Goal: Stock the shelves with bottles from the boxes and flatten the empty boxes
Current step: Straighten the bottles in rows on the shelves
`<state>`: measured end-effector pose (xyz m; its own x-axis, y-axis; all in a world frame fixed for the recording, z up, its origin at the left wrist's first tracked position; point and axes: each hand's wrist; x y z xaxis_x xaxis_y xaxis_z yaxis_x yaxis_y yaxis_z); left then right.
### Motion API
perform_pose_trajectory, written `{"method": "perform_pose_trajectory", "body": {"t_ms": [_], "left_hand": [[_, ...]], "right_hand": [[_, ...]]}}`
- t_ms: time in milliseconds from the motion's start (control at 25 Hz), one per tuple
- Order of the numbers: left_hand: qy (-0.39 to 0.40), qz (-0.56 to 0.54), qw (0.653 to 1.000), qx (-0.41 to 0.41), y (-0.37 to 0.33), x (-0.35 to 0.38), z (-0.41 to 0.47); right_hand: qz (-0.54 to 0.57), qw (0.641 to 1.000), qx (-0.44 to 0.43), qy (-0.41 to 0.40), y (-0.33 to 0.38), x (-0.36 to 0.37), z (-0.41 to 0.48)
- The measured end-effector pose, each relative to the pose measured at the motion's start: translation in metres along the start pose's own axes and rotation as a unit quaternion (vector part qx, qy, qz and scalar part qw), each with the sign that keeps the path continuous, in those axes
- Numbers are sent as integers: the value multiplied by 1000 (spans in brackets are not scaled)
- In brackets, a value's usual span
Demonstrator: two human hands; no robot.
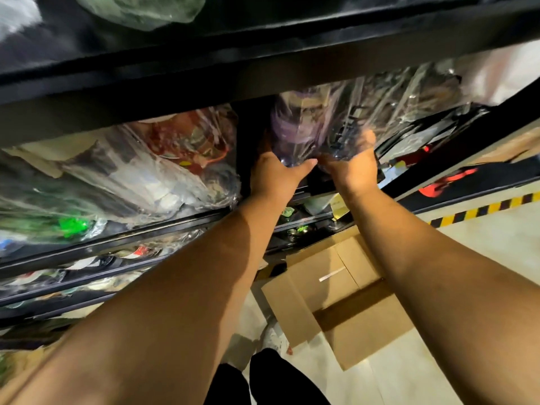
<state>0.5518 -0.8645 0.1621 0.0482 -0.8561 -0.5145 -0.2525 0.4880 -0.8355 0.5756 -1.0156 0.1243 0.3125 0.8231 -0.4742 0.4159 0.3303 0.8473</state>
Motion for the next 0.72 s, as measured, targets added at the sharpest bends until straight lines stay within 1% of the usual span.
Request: {"method": "perform_pose_trajectory", "body": {"t_ms": [160, 360, 600, 720], "left_hand": [[-15, 24, 1000, 3, 6, 0, 5], [-28, 31, 999, 14, 13, -9, -2], [-39, 38, 998, 29, 11, -18, -14], [-21, 34, 999, 21, 13, -17, -15]], "right_hand": [[-5, 999, -39, 11, -8, -1, 9], [5, 998, -66, -5, -7, -6, -6], [-5, 998, -57, -15, -9, -3, -11], [-12, 999, -47, 3, -8, -4, -11]]}}
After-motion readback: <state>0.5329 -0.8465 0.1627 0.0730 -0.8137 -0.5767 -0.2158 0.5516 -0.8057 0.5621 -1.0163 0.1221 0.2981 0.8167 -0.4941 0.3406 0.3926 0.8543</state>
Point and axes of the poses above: each hand's wrist, its own z-axis towards the middle knuckle, its own x-axis out of the palm, y = z × x, and after that the axes turned 7 degrees about x, right-handed
